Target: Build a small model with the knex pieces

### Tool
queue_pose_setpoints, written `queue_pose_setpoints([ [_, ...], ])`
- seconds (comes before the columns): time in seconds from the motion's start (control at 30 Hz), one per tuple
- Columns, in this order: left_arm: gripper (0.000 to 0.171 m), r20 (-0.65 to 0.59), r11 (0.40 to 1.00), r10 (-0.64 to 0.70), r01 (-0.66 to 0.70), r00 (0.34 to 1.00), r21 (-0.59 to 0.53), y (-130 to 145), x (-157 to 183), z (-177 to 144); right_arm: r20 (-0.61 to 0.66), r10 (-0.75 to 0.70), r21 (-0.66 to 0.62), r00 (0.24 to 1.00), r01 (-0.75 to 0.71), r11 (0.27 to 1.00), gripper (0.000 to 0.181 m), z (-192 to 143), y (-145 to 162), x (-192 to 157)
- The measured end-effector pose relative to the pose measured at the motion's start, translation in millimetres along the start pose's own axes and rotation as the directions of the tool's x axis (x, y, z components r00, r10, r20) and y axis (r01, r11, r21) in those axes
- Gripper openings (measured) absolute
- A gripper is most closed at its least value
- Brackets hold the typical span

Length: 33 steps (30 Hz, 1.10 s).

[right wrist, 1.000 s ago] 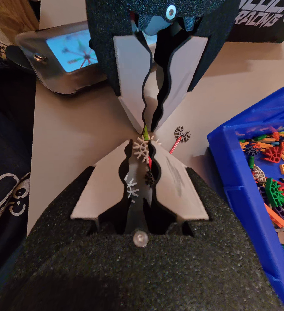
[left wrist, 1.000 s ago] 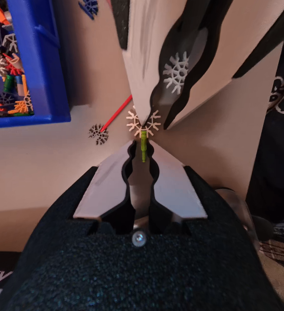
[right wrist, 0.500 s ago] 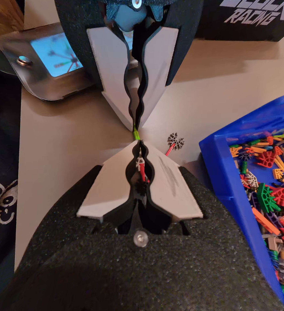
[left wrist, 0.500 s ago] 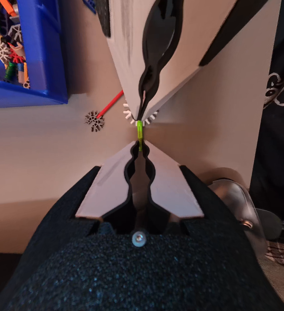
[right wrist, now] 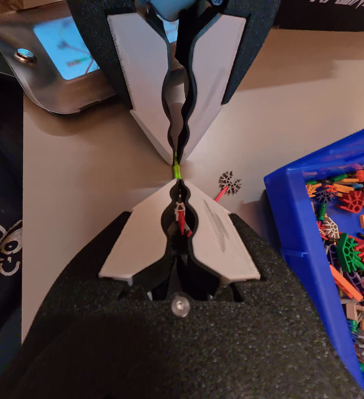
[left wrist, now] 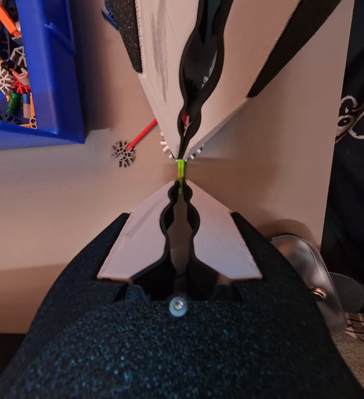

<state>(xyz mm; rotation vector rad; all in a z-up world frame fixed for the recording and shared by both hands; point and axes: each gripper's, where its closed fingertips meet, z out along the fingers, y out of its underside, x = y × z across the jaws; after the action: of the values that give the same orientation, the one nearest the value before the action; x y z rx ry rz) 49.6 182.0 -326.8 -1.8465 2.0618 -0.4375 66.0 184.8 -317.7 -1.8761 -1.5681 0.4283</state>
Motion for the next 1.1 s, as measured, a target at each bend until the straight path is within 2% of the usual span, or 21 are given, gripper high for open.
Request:
queue_pose_setpoints([
  [0.23,0.003,0.004,1.000,0.003,-0.003,1.000,0.006,-1.2,-0.4,1.0,0.035,0.014,-0.029,0.999,-0.013,0.999,0.000,-0.8,2.7,-1.4],
  [0.43,0.003,-0.004,1.000,0.006,-0.006,1.000,0.009,-1.4,-0.8,1.2,0.059,0.014,-0.117,0.998,-0.007,0.993,0.000,-0.9,3.4,-2.5],
  [0.87,0.003,-0.092,0.997,-0.027,0.034,0.995,0.075,-2.1,-0.5,0.7,0.081,-0.048,-0.187,0.996,0.062,0.980,0.000,-1.3,4.4,-3.0],
  [1.1,0.003,-0.169,0.988,-0.080,0.100,0.982,0.119,-1.9,0.6,-0.6,0.099,-0.076,-0.237,0.992,0.098,0.967,0.000,-1.3,4.5,-3.2],
])
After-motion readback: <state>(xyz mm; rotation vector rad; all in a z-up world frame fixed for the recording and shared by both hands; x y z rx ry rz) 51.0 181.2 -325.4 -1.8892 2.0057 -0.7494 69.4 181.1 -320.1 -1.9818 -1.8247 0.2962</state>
